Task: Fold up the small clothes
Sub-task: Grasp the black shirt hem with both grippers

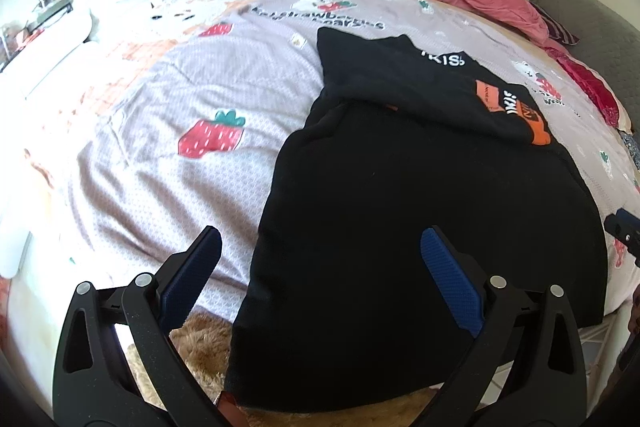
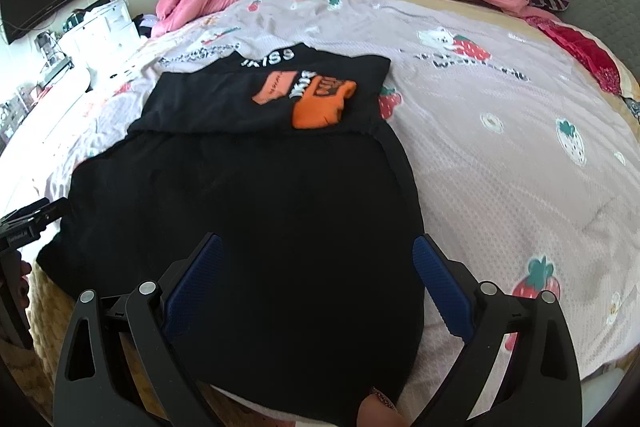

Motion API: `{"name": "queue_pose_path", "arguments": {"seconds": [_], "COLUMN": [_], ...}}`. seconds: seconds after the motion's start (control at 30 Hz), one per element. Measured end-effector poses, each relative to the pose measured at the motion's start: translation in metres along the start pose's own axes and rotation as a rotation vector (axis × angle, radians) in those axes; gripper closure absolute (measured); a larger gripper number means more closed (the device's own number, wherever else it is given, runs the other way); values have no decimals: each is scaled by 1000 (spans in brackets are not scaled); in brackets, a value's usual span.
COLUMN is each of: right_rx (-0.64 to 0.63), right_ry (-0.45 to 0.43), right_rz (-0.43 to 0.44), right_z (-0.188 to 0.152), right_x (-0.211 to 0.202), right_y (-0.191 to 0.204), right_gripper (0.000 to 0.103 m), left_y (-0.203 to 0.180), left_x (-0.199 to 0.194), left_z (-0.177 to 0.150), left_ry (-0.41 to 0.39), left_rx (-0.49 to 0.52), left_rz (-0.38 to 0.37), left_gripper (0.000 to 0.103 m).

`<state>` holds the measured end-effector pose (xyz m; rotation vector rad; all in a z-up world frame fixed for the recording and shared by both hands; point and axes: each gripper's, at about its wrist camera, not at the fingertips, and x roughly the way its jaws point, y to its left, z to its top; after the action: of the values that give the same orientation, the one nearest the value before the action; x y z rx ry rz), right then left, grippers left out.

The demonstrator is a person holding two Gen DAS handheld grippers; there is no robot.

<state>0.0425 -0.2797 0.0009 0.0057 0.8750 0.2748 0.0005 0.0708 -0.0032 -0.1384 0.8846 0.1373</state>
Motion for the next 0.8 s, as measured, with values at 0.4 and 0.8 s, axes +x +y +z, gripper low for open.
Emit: {"name": "queue_pose_path", "arguments": {"seconds": [0.4,0.8], "right_rx": [-2,29], "right_ry": [82,142], "right_rz": [-15,-19], "right_z": [-26,-45], "right_x": [-3,-10], "right_y": [-12,-27], "right_gripper": [8,8], "left_y": [33,41], "left_x": [0,11], "left_z": [-19,-33], "left_ry": [89,201], "left_rx": [-33,-2], "left_rz": [-75,-240], "left_gripper": [10,30]}}
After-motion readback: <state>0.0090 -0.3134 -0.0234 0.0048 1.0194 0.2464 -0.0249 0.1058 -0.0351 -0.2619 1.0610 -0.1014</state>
